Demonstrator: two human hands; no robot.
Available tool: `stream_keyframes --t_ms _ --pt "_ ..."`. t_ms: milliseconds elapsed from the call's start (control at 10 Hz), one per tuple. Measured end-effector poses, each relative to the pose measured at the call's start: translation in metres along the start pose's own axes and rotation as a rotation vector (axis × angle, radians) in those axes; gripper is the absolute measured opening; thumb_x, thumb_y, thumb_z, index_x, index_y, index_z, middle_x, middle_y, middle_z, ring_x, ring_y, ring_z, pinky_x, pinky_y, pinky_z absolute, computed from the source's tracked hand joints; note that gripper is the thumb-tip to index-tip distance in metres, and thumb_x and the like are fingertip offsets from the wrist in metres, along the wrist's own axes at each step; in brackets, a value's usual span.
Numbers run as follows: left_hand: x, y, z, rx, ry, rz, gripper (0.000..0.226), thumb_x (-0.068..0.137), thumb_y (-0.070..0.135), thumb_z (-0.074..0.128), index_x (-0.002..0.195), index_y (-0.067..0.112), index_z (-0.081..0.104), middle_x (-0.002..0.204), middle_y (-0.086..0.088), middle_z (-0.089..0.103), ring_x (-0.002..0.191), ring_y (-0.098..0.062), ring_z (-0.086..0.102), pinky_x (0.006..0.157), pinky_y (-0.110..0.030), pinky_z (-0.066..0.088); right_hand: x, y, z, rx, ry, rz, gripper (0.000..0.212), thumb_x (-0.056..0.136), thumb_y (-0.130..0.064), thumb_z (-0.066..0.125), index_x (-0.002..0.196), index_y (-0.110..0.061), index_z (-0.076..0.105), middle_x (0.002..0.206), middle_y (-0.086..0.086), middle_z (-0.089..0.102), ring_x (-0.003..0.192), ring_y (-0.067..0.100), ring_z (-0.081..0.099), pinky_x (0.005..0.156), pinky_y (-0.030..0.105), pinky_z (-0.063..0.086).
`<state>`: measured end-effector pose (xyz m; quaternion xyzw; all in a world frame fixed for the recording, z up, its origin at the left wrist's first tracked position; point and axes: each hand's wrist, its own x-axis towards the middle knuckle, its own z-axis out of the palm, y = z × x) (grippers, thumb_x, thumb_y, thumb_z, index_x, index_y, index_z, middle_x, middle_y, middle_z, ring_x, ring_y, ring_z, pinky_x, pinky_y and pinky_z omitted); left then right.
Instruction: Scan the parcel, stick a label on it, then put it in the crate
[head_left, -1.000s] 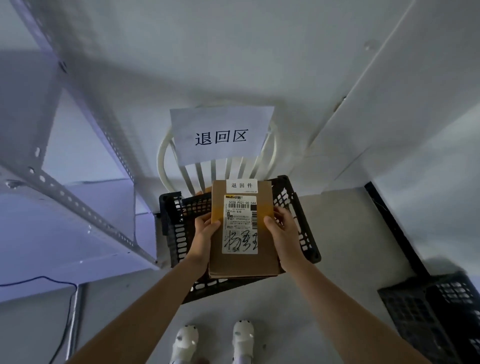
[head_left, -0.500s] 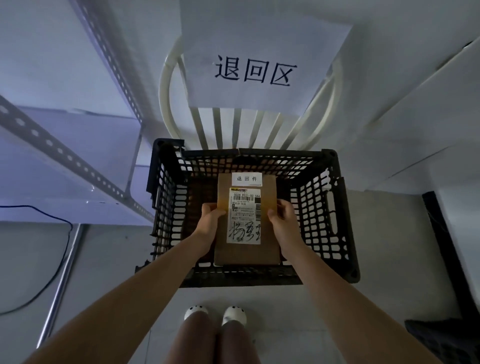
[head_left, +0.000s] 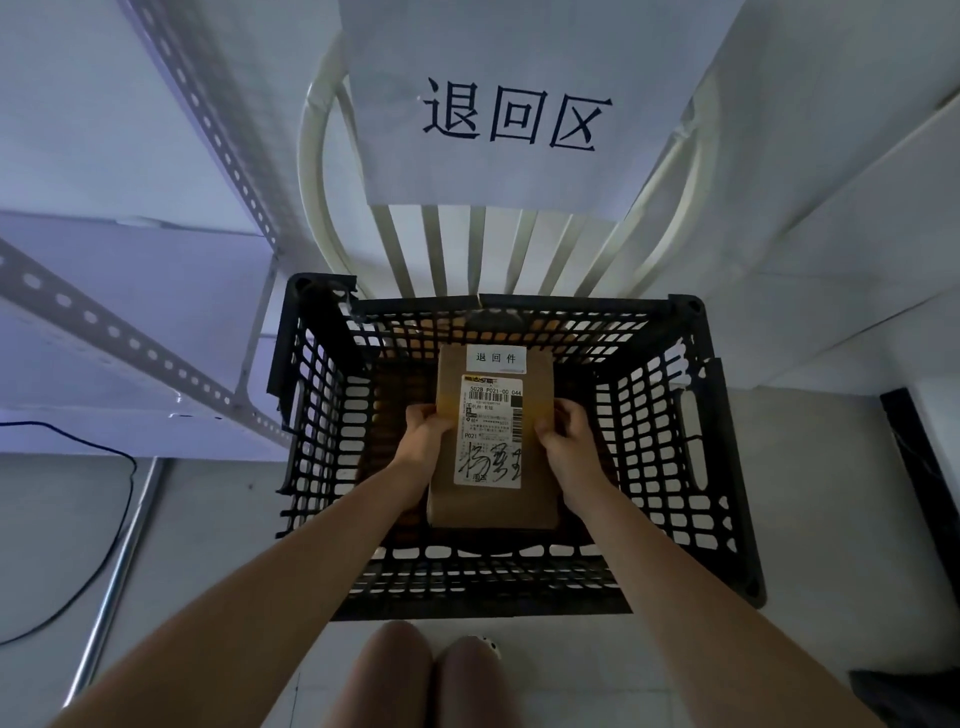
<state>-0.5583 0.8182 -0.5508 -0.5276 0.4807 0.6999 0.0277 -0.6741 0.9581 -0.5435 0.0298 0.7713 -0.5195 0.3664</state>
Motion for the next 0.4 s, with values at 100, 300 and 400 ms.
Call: stream_keyframes --t_ms 100,300,400 --pt "0.001 0.000 -0.002 0.030 0.002 -0.005 0.043 0.090 0.031 0.048 0.129 0.027 0.030 0.102 -0.009 0.060 0.098 -0.031 0.060 0.090 -0.049 0.051 0.000 0.001 0.000 -0.039 -0.009 -0.026 0.039 0.097 -0.020 0.051 0.135 -0.023 0.040 0.114 -0.003 0.053 0.103 0.019 0.057 0.083 0.037 0.048" --pt "-0.013 0.009 -0.002 0.124 0.050 -0.027 0.064 0.090 0.039 0.046 0.147 0.023 0.021 0.117 -0.012 0.058 0.109 -0.034 0.057 0.096 -0.047 0.048 -0.017 -0.010 0.001 -0.189 -0.004 -0.049 0.050 0.095 -0.022 0.054 0.142 -0.022 0.035 0.115 -0.004 0.050 0.104 0.016 0.051 0.085 0.036 0.045" --pt "-0.036 0.015 -0.009 0.354 0.106 0.075 0.065 0.091 0.044 0.042 0.148 0.020 0.023 0.133 -0.011 0.053 0.103 -0.025 0.053 0.078 -0.034 0.045 -0.038 -0.027 -0.002 -0.322 -0.050 -0.079 0.050 0.094 -0.021 0.054 0.141 -0.021 0.036 0.130 0.002 0.053 0.105 0.016 0.053 0.082 0.031 0.045"
